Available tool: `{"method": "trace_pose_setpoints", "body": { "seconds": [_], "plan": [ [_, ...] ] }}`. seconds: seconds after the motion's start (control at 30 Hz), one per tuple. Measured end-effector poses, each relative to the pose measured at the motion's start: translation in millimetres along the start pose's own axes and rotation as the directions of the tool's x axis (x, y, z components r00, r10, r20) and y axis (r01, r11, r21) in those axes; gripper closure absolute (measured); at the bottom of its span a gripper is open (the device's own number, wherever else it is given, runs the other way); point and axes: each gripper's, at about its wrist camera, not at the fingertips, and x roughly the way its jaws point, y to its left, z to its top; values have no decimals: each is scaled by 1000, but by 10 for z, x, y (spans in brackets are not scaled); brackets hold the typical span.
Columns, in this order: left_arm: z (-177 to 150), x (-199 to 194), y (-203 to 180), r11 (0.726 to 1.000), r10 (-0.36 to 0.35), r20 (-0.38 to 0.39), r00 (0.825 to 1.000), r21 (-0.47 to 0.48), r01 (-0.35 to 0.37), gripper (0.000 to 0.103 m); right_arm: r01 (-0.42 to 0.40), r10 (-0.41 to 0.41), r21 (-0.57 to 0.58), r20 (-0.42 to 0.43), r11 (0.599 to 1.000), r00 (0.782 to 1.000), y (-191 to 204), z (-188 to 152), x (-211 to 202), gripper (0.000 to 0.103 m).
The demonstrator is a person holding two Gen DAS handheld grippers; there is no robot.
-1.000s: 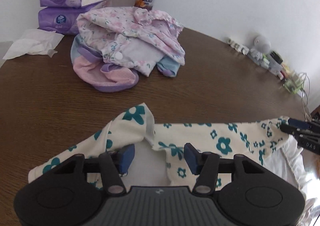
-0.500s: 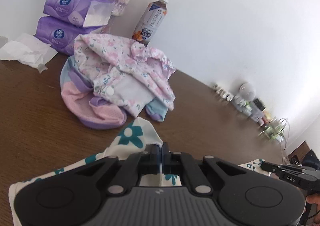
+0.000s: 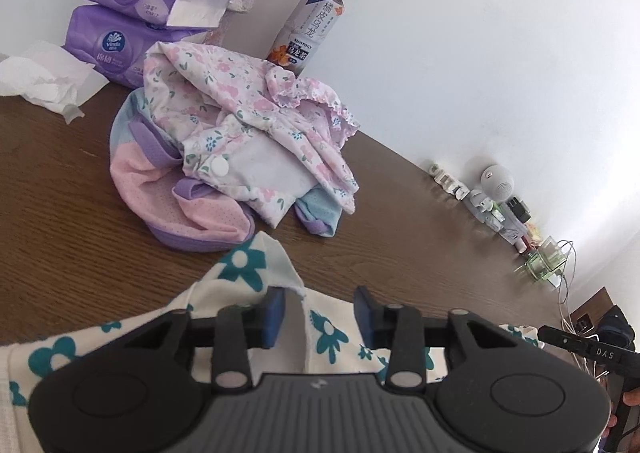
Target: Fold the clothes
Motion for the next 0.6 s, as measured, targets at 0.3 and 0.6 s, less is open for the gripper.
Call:
{"method": "trace_pose_setpoints", "body": {
  "seconds": [0.3,0.6],
  "plan": [
    [-278,-231,-452,958,-33,-103,994,281,61,78,72,-68,134,-35,988,997,-538,-184,-23,69],
    [-411,-58,-421,952,-5,-113,994,303,39,80,7,-6,358,-6,934,1000,-717,-171,308,69]
  ]
}}
